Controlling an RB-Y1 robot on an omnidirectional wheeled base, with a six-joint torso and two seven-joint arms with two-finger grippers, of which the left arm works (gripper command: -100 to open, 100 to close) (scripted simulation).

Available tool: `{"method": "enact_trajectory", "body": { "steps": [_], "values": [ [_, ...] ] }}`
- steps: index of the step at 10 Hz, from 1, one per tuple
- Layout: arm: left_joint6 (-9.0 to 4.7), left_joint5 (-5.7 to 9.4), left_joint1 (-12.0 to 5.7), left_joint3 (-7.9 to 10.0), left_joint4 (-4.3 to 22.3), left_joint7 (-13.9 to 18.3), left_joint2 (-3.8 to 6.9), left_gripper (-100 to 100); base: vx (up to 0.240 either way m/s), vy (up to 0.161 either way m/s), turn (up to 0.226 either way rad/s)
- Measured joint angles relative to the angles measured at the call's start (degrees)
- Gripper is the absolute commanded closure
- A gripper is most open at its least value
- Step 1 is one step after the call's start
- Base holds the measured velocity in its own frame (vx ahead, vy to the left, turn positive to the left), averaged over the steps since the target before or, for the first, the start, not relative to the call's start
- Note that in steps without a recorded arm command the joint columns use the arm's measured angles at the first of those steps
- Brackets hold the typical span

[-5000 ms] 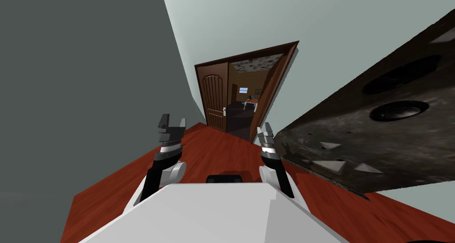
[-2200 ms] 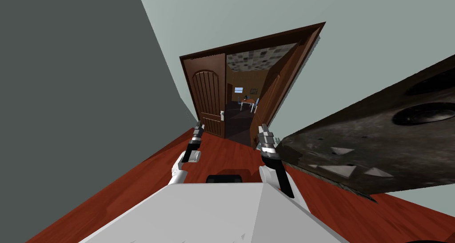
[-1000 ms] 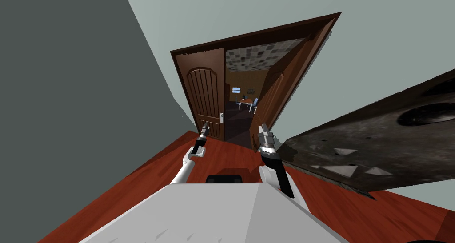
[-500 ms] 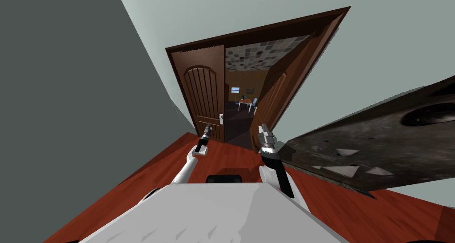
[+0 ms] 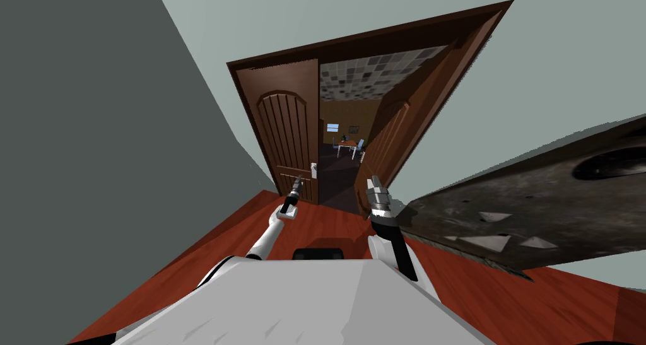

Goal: Push the door open

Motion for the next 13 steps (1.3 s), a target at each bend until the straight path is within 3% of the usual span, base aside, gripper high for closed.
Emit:
{"method": "enact_trajectory", "body": {
  "steps": [2,13],
  "values": [
    [-0.28,0.03,-2.11,-0.02,3.70,0.03,-0.36,-100,0.089,0.055,-0.035],
    [0.56,0.03,-10.08,-0.60,17.58,0.31,-2.88,-100,0.092,0.046,-0.033]
  ]
}}
